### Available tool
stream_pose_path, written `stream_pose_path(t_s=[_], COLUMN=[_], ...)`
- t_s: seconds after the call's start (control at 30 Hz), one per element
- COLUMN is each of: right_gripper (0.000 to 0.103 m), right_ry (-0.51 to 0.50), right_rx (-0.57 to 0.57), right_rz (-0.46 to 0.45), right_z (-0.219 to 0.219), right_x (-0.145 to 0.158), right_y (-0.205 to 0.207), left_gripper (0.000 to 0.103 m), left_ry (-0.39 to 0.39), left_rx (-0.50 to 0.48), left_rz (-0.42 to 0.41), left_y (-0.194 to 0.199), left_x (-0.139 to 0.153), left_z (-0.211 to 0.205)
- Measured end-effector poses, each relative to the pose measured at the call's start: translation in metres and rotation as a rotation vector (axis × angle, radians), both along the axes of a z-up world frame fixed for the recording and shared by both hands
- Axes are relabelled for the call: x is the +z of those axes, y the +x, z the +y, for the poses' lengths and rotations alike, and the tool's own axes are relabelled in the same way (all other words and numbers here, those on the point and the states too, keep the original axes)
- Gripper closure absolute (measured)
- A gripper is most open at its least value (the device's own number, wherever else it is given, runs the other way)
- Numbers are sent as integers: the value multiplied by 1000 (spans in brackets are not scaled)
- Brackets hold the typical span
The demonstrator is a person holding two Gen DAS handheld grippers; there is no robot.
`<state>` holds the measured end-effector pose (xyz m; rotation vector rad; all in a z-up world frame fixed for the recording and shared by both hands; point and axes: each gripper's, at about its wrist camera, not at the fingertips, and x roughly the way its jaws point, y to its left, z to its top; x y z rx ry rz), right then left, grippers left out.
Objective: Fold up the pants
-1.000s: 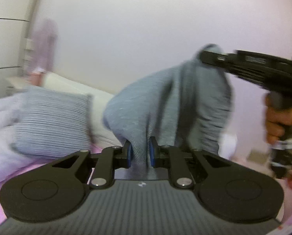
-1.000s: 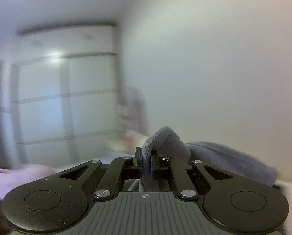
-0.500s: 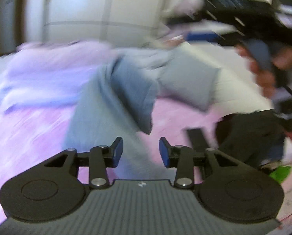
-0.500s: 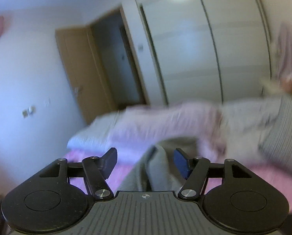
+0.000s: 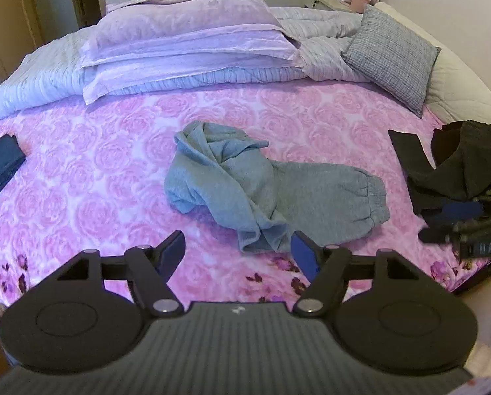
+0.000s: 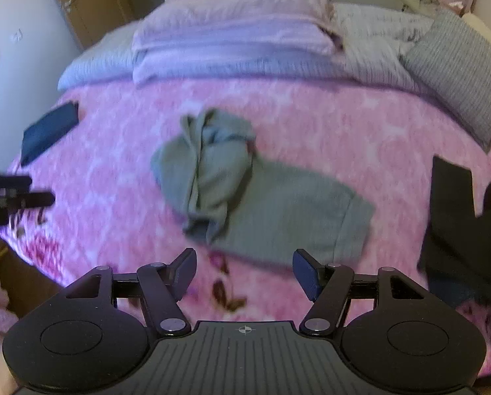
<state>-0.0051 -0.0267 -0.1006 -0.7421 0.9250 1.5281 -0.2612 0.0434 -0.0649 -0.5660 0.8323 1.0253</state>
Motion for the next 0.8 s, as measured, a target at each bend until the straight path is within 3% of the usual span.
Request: stream_pose_path(t_s=[0.3,0.57,0.8], right_gripper=[41,41,41], right_ry=[47,14,26], right_rx=[69,102,130], right_rz=[-29,-22,-53], right_z=[-39,-72,-72], right_x=[5,-9,-6], right_y=[-6,-8,-14], left_gripper=[31,29,27], left_ry=[-48,-42,-34], left_rx=[18,44,61], left_rz=[74,77,60], left_y=[13,17,4], left_x=[-8,-8,-4], left_z=[-42,-84,-89])
